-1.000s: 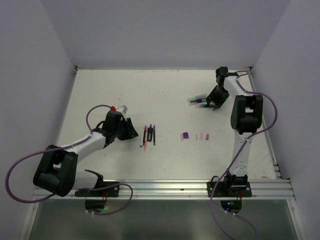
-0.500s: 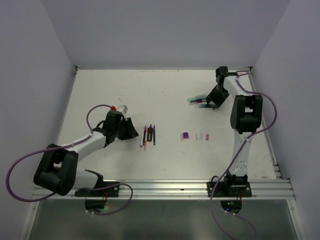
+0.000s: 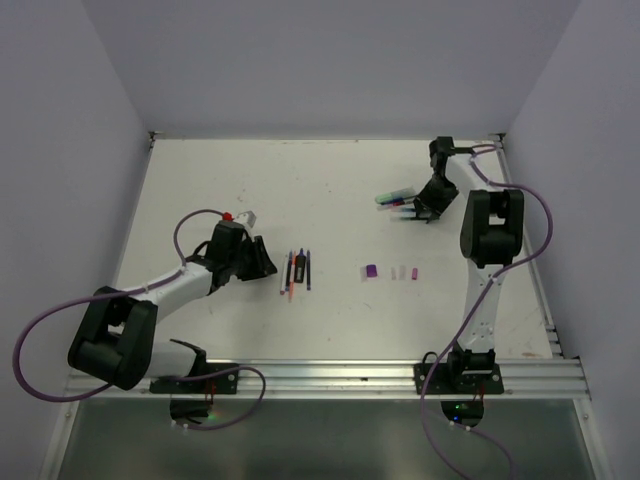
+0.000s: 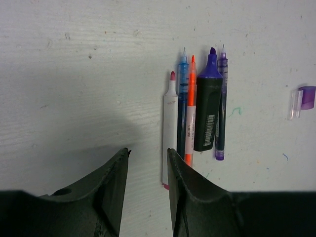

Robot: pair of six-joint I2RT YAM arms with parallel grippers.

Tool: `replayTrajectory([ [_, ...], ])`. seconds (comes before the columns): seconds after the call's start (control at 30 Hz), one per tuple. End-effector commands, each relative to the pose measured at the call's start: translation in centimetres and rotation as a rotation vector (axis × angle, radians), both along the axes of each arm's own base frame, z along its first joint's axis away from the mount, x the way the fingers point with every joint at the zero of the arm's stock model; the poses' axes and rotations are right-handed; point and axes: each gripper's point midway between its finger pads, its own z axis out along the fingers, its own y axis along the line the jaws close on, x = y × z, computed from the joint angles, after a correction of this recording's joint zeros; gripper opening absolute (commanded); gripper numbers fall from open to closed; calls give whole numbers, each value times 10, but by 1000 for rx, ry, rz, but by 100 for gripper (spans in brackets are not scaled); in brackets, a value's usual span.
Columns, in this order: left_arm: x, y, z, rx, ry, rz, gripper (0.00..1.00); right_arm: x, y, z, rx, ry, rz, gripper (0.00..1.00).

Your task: Open the pen caps

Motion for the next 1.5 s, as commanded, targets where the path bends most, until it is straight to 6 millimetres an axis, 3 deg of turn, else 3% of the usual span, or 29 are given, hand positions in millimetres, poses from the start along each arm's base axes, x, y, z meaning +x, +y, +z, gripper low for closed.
replayTrajectory([
  [0.0,5,-4,6,-5,-33,-27,40,-22,-7,-6,-69,47,5,40],
  [0.13,5,-4,9,-10,-40,-29,40,-32,-8,-7,-69,56,5,31],
  [0.33,6,-5,19,-16,-53,-34,40,-43,-6,-7,-59,54,10,8],
  [0.37,5,-5,20,-15,-54,-35,40,-47,-3,-7,-45,55,10,1],
  [0.57,6,-9,40,-43,-76,-47,40,-55,3,1,-10,17,5,0],
  [0.87,4,-40,85,-196,-123,-184,40,-78,23,65,105,-154,28,0],
  [1.0,-2,-62,105,-318,-120,-282,44,-67,46,100,180,-301,178,0],
  [1.03,-3,-66,109,-339,-114,-299,45,-67,60,107,239,-322,227,0],
  [1.17,-5,-82,119,-414,-81,-366,57,-71,91,120,296,-343,364,0],
  [1.3,-4,-97,133,-443,-82,-414,59,-88,141,132,316,-357,470,0],
  [1.47,-7,-112,138,-464,-60,-442,61,-98,177,146,342,-397,494,0],
])
